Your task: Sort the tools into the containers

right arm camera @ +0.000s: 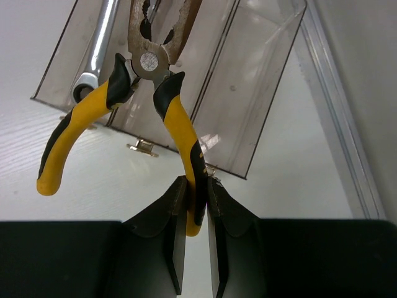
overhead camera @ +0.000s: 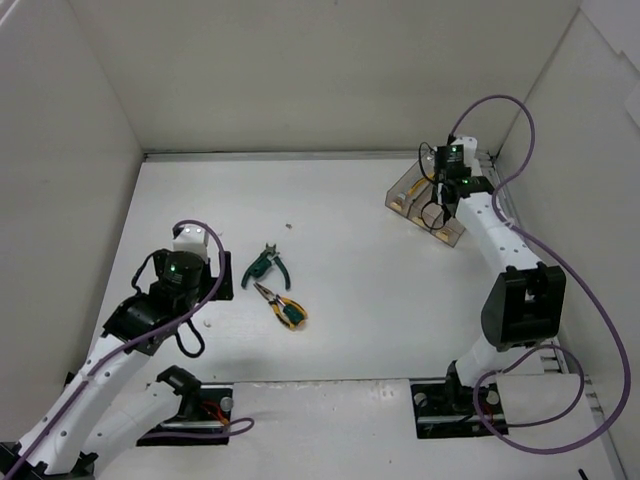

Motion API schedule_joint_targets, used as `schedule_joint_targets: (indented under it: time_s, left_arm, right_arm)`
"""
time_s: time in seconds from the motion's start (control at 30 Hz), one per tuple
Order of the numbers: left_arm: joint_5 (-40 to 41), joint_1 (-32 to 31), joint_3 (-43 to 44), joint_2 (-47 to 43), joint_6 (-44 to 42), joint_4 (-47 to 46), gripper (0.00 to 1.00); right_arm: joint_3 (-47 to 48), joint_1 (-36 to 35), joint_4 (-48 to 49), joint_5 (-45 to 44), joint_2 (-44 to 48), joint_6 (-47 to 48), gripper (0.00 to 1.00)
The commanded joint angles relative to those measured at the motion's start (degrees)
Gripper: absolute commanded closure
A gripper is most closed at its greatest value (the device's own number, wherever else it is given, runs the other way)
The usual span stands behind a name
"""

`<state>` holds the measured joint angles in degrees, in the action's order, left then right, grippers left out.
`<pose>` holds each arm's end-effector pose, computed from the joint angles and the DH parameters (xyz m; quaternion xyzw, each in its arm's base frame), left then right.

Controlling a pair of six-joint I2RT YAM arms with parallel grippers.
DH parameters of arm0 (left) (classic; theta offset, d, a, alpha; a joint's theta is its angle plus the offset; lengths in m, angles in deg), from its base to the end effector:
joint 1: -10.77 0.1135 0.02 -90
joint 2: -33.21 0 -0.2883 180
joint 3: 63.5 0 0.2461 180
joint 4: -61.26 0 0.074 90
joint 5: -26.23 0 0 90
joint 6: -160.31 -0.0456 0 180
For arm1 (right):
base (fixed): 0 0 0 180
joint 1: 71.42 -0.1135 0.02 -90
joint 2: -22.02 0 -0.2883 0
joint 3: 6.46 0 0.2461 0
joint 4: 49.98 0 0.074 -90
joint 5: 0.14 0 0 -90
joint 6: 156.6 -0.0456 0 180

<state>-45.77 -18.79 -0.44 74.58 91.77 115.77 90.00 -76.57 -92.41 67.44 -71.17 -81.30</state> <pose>0.1209 -0.0523 0.3314 -0.0134 0.8704 -0.0796 0.4857 0.3719 0.0161 0.3420 0.1569 0.8759 -0.1004 0.4450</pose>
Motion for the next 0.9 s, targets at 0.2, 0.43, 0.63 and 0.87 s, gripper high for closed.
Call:
schedule_joint_targets:
  time_s: [0.2, 0.43, 0.63, 0.87]
  left_arm:
    - [0.55, 0.38, 0.71, 0.65, -0.71, -2.52, 0.0]
    - [1.07, 0.38, 0.89, 1.09, -0.62, -2.35, 0.0]
    - [1.25, 0.38, 0.8, 1.17, -0.62, -2.35, 0.0]
    - [1.07, 0.38, 0.89, 1.44, -0.8, -2.17, 0.0]
  right_arm:
    - [13.97, 2.95, -3.76, -5.88, -9.46, 0.81, 1.0]
    - [20.31, 5.59, -7.19, -6.68, -16.58, -0.5, 1.0]
    - [21.71, 6.82, -7.98, -7.73, -19.22, -0.16, 1.0]
    - [26.02, 7.08, -10.53, -9.14, -23.61, 1.16, 1.0]
